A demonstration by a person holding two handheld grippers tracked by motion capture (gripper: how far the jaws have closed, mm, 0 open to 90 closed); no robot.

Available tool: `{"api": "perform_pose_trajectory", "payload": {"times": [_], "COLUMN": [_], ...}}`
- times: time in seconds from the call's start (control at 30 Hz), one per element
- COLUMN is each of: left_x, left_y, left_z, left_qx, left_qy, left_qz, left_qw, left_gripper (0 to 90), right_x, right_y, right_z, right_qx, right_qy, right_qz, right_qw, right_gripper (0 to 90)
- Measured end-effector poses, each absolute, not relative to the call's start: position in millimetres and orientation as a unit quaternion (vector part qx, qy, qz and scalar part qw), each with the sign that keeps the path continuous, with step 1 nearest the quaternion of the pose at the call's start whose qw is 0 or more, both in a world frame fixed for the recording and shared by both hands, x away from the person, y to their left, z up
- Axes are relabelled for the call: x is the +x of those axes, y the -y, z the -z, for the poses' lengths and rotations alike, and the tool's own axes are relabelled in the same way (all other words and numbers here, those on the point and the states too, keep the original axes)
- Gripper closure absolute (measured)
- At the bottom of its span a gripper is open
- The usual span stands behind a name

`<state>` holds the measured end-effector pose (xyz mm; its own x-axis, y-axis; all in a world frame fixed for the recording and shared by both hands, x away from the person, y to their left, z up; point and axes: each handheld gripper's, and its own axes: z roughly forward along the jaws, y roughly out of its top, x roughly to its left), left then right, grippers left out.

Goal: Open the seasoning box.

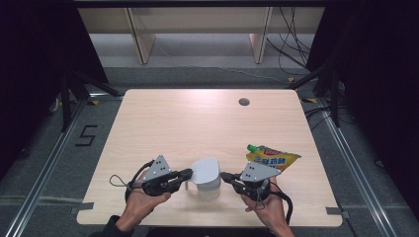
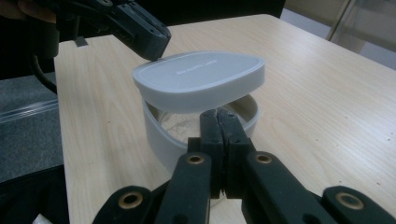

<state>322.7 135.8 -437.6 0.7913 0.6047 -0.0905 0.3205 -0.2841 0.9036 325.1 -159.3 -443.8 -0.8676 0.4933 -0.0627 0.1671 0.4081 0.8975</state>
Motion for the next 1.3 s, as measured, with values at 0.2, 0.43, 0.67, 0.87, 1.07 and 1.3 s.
{"api": "perform_pose_trajectory", "payload": {"times": [0.2,0.43,0.67,0.87,1.07,1.3], "left_x": [323,316,306,308,309,305], "left_y": [-139,-154,-166,-179,-190,-186], "left_z": [439,443,468,476,479,483], "left_qx": [0.783,0.787,0.798,0.796,0.780,0.786], "left_qy": [-0.300,-0.300,-0.303,-0.298,-0.315,-0.310], "left_qz": [-0.133,-0.116,-0.118,-0.132,-0.136,-0.137], "left_qw": [0.529,0.527,0.507,0.510,0.523,0.517], "left_gripper": [78.0,38.5,28.3,22.8,21.7,21.3], "right_x": [327,326,325,325,326,324], "right_y": [153,141,119,99,84,92], "right_z": [441,434,422,422,424,422], "right_qx": [0.196,0.191,0.165,0.149,0.136,0.143], "right_qy": [-0.824,-0.820,-0.820,-0.821,-0.824,-0.822], "right_qz": [-0.506,-0.515,-0.523,-0.527,-0.530,-0.530], "right_qw": [0.161,0.160,0.163,0.162,0.150,0.154], "right_gripper": [90.0,90.0,90.0,90.0,89.9,88.6]}}
